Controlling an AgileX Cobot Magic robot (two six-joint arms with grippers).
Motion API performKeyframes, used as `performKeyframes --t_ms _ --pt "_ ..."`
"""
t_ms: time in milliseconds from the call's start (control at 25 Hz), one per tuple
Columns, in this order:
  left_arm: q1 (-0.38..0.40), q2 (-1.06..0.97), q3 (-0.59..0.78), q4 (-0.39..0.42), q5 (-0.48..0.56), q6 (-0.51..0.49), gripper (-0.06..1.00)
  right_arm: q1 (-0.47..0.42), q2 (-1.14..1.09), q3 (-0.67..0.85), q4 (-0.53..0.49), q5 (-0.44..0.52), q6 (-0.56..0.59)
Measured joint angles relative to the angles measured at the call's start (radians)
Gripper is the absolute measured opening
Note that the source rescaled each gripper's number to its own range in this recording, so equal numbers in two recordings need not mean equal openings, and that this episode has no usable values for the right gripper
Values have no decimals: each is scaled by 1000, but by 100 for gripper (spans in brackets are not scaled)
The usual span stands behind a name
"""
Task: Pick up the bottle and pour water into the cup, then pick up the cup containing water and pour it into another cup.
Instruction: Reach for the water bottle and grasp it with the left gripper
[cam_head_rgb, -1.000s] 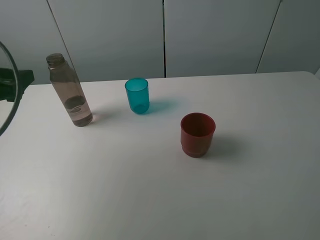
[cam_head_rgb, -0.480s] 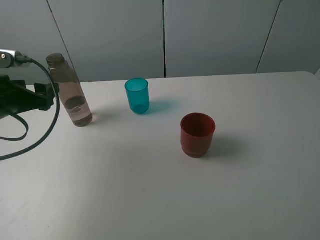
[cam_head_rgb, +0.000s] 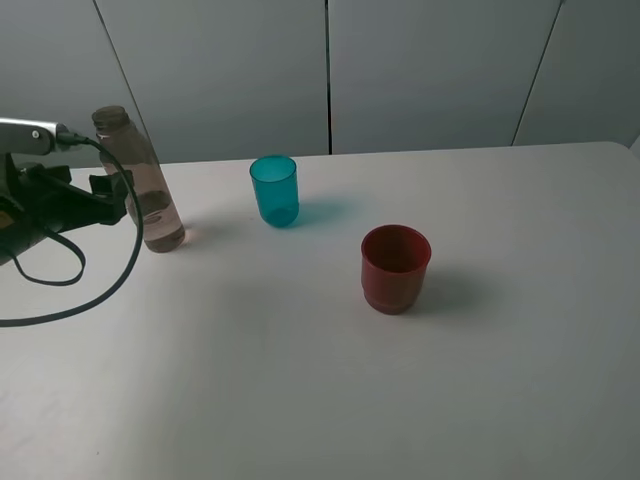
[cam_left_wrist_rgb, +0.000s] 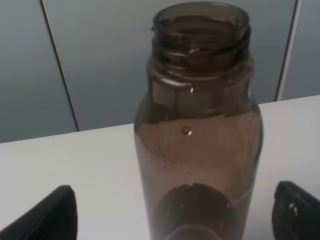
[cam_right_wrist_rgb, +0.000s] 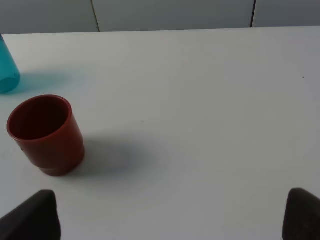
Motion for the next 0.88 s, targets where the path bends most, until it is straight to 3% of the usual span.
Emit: performKeyframes --t_ms 400,880 --pt "0 117 -85 18 -39 8 100 0 0 0 0 0 0" --pt "0 233 -177 94 -79 6 100 0 0 0 0 0 0"
